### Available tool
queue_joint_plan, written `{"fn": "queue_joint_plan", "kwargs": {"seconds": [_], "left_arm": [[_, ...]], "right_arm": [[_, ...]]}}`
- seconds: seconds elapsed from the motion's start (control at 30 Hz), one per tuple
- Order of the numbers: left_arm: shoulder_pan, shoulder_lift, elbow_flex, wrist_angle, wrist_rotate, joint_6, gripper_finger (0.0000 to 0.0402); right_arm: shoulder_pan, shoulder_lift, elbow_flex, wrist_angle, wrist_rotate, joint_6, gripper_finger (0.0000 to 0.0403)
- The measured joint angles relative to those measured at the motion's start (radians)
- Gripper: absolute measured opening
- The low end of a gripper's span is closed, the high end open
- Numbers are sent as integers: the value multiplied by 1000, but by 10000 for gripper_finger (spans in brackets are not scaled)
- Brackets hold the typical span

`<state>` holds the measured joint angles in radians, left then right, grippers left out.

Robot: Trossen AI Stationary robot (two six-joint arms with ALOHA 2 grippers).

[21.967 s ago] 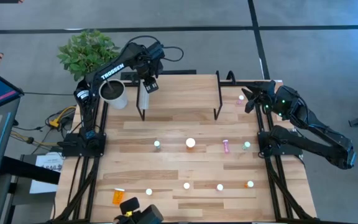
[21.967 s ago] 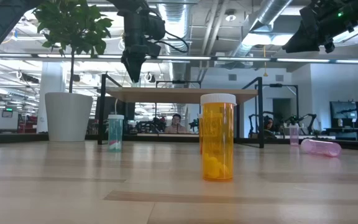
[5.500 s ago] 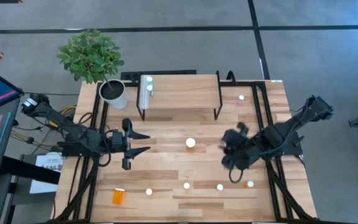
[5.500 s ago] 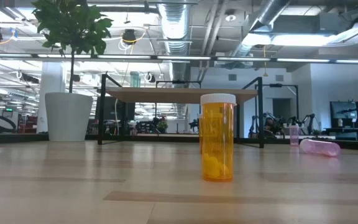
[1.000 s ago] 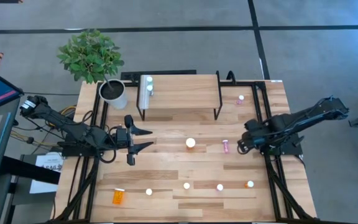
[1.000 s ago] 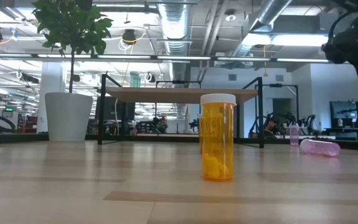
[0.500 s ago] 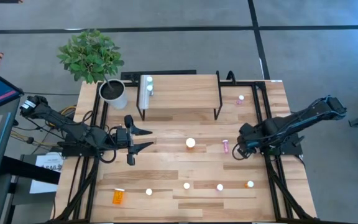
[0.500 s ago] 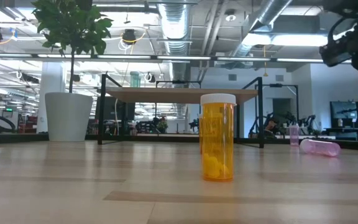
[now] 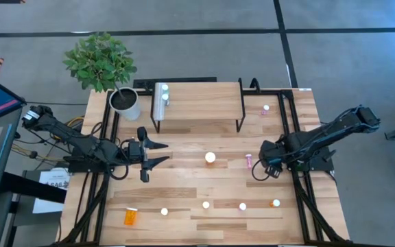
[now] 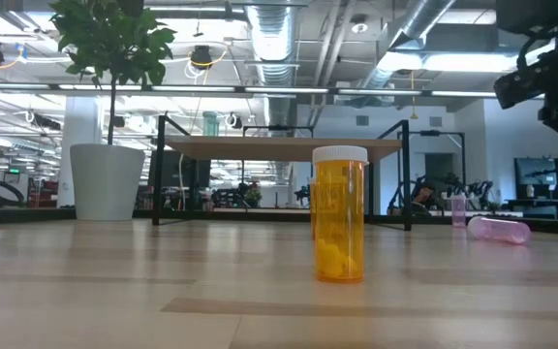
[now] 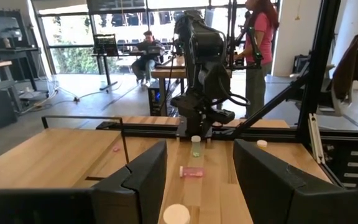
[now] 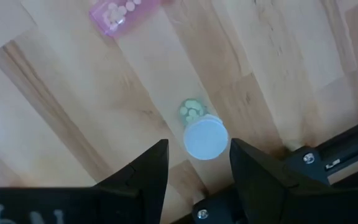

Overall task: Pick and place medicine bottles onto shelf by color
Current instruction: Put the blue pill bottle on the shelf aligned with the other blue pill bottles

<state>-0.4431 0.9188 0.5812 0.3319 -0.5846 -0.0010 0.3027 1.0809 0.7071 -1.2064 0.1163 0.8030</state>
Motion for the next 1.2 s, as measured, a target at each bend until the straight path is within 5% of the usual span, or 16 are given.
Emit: {"fn": "queue_joint_plan", "kwargs": {"seconds": [0.63, 1.2], "left_arm": [[0, 0, 0, -5, 3, 1, 174], [0, 0, 0, -4, 2, -1, 174]], "right_arm": [[-9, -22, -89, 82, -7, 18, 180], [-9, -23, -87, 83, -10, 35, 116]]}}
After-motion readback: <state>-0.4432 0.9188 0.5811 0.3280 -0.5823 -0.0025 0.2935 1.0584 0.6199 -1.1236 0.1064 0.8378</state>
